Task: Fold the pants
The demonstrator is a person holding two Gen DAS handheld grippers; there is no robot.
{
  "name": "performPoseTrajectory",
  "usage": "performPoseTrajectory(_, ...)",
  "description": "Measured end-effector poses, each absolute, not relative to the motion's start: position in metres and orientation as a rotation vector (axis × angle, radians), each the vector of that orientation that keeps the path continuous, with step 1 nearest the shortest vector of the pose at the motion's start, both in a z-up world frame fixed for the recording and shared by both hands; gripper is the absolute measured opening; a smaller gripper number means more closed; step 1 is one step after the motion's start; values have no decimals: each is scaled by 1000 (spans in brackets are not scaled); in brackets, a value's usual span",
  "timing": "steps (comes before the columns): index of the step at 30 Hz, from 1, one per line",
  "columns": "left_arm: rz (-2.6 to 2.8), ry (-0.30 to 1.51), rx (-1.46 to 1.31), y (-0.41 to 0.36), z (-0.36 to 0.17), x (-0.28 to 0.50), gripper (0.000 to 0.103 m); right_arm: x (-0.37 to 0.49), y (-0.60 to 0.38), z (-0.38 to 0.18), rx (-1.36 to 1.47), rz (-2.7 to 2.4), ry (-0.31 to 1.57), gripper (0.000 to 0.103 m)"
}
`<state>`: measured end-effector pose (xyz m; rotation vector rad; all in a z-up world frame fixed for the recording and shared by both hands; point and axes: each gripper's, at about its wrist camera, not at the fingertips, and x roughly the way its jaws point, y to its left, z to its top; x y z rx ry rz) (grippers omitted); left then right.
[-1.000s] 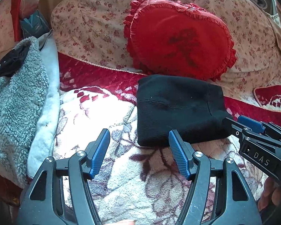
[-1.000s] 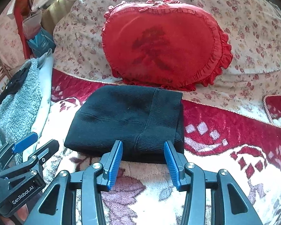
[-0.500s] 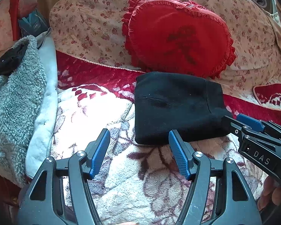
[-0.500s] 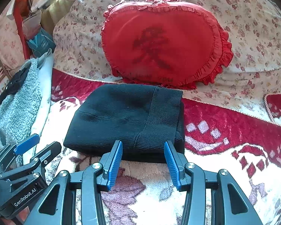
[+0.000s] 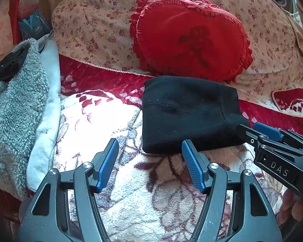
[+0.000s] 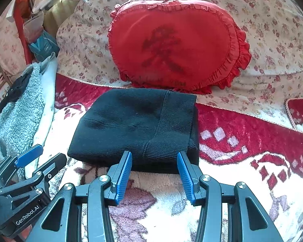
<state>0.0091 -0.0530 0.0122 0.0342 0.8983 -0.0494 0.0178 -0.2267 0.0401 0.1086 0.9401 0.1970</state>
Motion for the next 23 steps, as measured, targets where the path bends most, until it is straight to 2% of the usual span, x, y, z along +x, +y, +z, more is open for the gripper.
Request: performPoseTrajectory(23,-59,879,36,-53,15,7,65,15,-228,35,128,189,950,45)
